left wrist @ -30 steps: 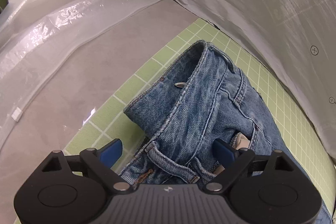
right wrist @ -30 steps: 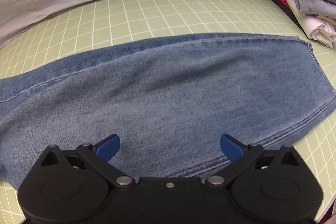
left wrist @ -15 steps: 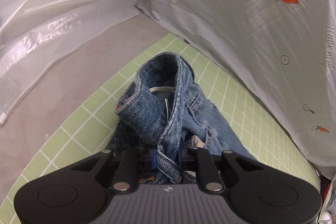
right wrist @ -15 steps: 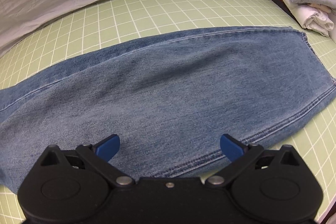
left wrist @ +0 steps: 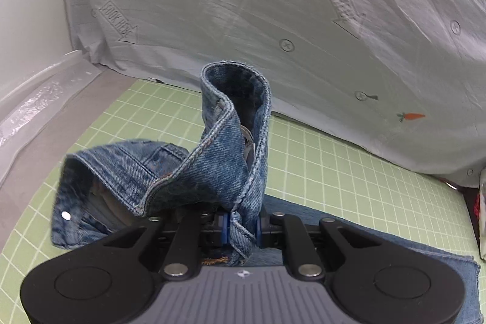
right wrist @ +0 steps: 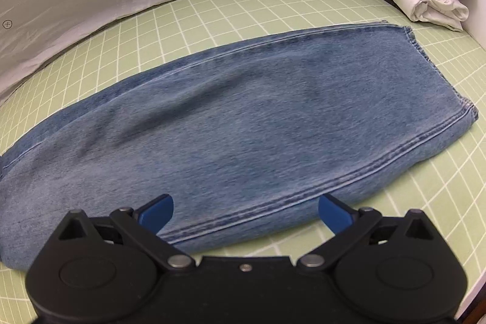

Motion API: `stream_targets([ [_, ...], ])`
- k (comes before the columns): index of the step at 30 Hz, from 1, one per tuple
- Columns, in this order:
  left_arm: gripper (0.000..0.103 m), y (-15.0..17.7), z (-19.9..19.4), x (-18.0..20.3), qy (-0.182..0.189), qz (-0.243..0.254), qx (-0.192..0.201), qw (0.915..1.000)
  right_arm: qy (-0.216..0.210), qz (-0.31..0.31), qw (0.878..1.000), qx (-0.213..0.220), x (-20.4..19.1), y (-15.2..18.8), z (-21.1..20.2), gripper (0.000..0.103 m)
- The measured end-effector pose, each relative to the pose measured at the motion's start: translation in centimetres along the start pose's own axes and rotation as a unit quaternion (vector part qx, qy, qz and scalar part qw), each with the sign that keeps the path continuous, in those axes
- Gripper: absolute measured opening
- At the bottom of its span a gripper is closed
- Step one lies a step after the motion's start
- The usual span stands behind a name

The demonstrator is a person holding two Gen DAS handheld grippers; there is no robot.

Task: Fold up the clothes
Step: 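Grasp the jeans waistband with the left tool and lift it, then fold the waistband over toward the legs and open the left tool, then move the open right tool toward the jeans leg hems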

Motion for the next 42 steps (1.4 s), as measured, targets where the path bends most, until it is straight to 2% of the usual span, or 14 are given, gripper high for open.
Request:
stream_targets([
  [5, 0.017, 3.5, 3.0, 6.7, 0.006, 0.026, -0.045, 0.9986, 0.011, -0.013, 1.0, -0.005, 4.0, -2.2, 1.7, 0.103],
  [9, 0.032, 7.3, 7.4, 10.6, -0.009, 0.027, -0.121, 0.9923, 0.02, -0.023, 0.999, -0.01, 7.1, -4.0, 3.2, 0.103],
  [11, 0.036, 8.4, 8.6, 11.7, -0.025, 0.034, -0.139, 0.9894, 0.024, -0.025, 0.999, -0.012, 8.0, -4.8, 4.1, 0.103],
  [13, 0.044, 8.7, 8.5, 12.4, -0.025, 0.054, -0.137, 0.9888, 0.021, -0.026, 0.999, -0.016, 8.5, -5.3, 5.1, 0.103],
  [15, 0.05, 8.5, 7.8, 12.6, -0.016, 0.054, -0.129, 0.9901, 0.018, -0.025, 0.999, -0.023, 8.5, -5.5, 6.0, 0.103],
  [20, 0.053, 8.1, 5.2, 12.5, 0.011, 0.065, -0.108, 0.992, 0.024, -0.023, 0.999, -0.02, 7.8, -5.4, 6.9, 0.103],
  [24, 0.059, 7.4, 3.5, 12.6, 0.033, 0.073, -0.091, 0.9926, 0.024, -0.014, 1.0, -0.013, 7.9, -4.8, 6.5, 0.103],
  [32, 0.063, 5.0, 1.2, 10.4, 0.051, 0.033, -0.077, 0.9952, 0.035, -0.006, 0.999, -0.009, 7.9, -3.7, 5.8, 0.103],
  [37, 0.068, 3.6, 0.6, 8.7, 0.03, 0.023, -0.056, 0.9977, 0.045, -0.005, 0.999, -0.01, 7.7, -3.8, 6.0, 0.103],
  [40, 0.07, 3.5, 1.5, 7.6, -0.002, 0.024, -0.057, 0.9981, 0.048, -0.003, 0.999, -0.01, 7.4, -4.0, 6.1, 0.103],
  [42, 0.07, 3.8, 2.6, 6.8, -0.031, 0.029, -0.07, 0.9966, 0.048, -0.005, 0.999, -0.01, 7.3, -4.2, 6.2, 0.103],
])
Point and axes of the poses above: each gripper's, at about its wrist camera, not at the fingertips, and z roughly the way its jaws point, x to its right, y to its underside, the point moved 1 cm from there along z, roughly the way its jaws point, and after that the axes turned 2 degrees about x, right-handed, at the moved point
